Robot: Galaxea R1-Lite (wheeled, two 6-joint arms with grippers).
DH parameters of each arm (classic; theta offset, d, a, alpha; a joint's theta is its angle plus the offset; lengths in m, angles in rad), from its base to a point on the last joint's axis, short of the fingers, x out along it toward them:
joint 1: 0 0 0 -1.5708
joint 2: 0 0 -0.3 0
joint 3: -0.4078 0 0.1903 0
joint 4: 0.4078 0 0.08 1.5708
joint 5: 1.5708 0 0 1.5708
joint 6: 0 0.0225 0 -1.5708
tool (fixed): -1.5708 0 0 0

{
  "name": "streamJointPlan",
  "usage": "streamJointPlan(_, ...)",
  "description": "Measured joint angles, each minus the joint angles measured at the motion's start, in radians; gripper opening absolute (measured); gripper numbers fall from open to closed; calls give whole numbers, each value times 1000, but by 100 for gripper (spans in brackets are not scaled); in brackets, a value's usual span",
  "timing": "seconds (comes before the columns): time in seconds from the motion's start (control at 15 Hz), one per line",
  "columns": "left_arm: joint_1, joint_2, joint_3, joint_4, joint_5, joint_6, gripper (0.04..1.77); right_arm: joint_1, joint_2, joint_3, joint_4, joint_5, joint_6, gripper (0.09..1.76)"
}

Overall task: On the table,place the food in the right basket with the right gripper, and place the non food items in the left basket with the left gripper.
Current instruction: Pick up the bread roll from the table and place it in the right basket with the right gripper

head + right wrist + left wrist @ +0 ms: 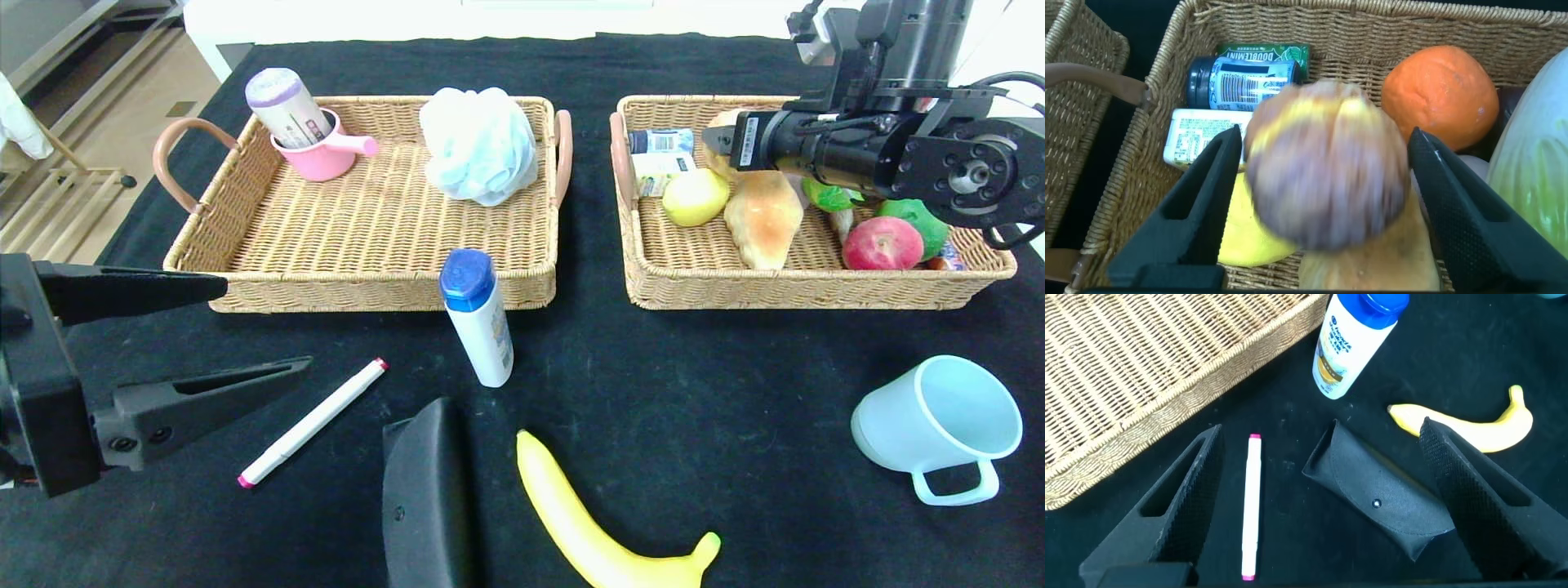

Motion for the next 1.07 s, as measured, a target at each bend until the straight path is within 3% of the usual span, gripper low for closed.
streamJointPlan(0.47,0,1,0,0,0,0,172,4,-34,15,10,0,-7,162)
streamJointPlan(0.67,0,4,0,0,0,0,172,10,-83,70,21,7,-29,165)
streamJointPlan(1.07,0,8,1,0,0,0,172,14,-243,294,36,202,-44,168)
